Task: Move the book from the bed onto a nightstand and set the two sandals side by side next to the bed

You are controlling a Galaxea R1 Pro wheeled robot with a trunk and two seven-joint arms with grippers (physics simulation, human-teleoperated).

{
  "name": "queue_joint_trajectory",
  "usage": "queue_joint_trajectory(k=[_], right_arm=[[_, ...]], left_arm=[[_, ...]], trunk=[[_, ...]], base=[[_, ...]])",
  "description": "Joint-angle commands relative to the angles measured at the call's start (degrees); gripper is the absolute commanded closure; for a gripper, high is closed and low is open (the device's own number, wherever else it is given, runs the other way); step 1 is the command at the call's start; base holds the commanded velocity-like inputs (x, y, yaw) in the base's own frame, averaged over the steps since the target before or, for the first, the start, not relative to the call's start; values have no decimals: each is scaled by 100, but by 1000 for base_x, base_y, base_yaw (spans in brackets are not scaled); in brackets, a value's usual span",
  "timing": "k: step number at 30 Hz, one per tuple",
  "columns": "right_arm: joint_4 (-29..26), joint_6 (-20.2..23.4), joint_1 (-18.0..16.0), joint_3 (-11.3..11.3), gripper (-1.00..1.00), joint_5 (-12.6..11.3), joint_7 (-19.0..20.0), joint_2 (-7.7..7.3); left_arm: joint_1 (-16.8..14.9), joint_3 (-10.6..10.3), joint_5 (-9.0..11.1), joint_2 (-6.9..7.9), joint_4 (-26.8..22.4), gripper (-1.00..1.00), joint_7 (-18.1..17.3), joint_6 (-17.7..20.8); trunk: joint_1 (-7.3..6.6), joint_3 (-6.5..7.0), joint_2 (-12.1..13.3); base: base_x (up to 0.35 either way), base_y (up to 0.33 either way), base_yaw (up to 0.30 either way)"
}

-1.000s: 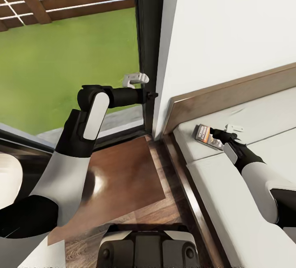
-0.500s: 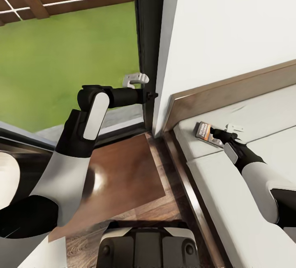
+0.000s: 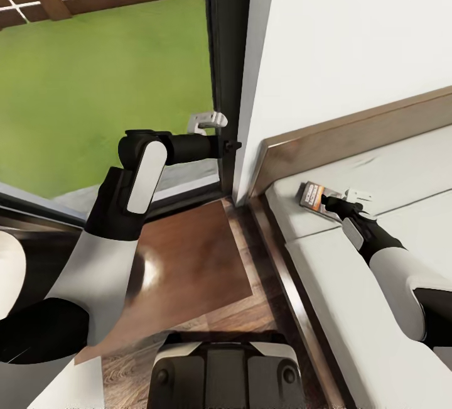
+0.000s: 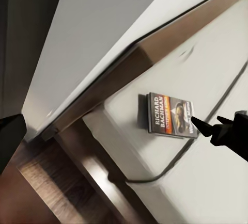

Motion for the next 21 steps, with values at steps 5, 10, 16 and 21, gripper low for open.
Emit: queue_joint_trajectory(k=[5,10,16,21], right_arm=[[-3,4,-2,1,-100,-43,-8,0],[-16,4,-2,1,-100,-47,1,0],[-90,6,-2,1,-100,-51,53,0],[-110,11,-2,1,-100,-51,68,0]], left_arm=[[1,4,-26,-2,-2,-100,-28,22],[4,4,-26,-2,-2,-100,-28,22],[5,4,-26,-2,-2,-100,-28,22],[5,4,-26,-2,-2,-100,-28,22]], trunk=[[3,-53,-9],[3,-99,-9],[3,-154,-9],[3,-200,-9]], base=[[0,0,0],[0,0,0],[0,0,0],[0,0,0]])
